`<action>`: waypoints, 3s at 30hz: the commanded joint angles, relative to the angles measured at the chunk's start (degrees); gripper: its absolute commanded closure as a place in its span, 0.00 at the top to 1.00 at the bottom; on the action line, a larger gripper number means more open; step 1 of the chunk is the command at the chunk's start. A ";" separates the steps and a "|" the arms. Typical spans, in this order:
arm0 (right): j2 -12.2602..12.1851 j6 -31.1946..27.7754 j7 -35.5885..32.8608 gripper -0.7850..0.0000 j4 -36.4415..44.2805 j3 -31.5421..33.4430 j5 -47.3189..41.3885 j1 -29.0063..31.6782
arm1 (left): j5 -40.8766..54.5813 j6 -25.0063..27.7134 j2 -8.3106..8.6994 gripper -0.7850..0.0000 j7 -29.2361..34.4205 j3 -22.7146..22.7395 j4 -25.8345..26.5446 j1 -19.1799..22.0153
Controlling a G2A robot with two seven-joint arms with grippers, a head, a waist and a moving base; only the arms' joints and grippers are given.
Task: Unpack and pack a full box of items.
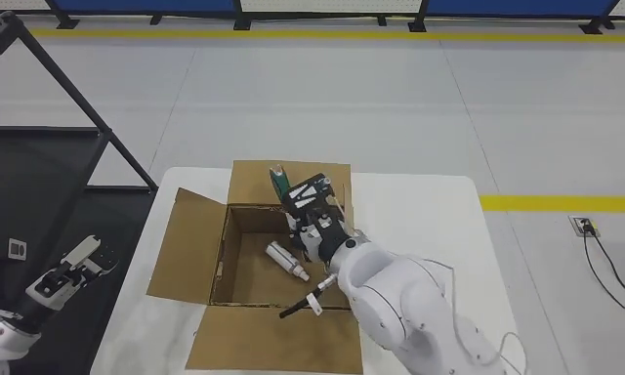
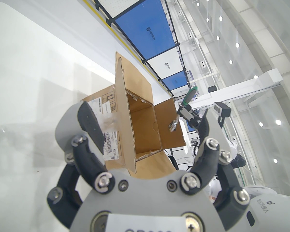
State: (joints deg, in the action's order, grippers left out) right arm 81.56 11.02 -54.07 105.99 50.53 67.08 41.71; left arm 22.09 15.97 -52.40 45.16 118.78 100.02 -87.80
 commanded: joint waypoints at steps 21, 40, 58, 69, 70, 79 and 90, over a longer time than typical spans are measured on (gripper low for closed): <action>3.99 -1.63 -6.67 0.00 -23.40 -9.49 3.02 -8.31 | 0.00 0.00 0.00 1.00 0.00 0.00 0.00 0.00; 0.59 -4.62 -9.26 0.00 0.04 0.82 16.02 4.64 | 0.00 0.00 0.00 1.00 0.00 0.00 0.00 0.00; -1.09 -4.70 -9.09 0.00 3.59 19.42 15.32 10.57 | 0.00 0.00 0.00 1.00 0.00 0.00 0.00 0.00; -1.15 -8.10 -11.75 0.00 -5.03 22.12 11.94 6.31 | 0.00 0.00 0.00 1.00 0.00 0.00 0.00 0.00; -1.17 -8.38 -11.89 0.00 -5.41 22.25 11.74 6.27 | 0.00 0.00 0.00 1.00 0.00 0.00 0.00 0.00; -1.41 -10.42 -11.10 0.00 -2.72 23.21 9.51 7.80 | 0.00 0.00 0.00 1.00 0.00 0.00 0.00 0.00; -1.12 -14.00 -9.06 0.00 4.25 15.74 11.02 10.24 | 0.00 0.00 0.00 1.00 0.00 0.00 0.00 0.00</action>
State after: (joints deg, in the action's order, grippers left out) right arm 80.35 -2.67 -62.97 110.99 67.57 77.59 52.33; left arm 22.09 15.97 -52.40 45.16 118.78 100.02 -87.80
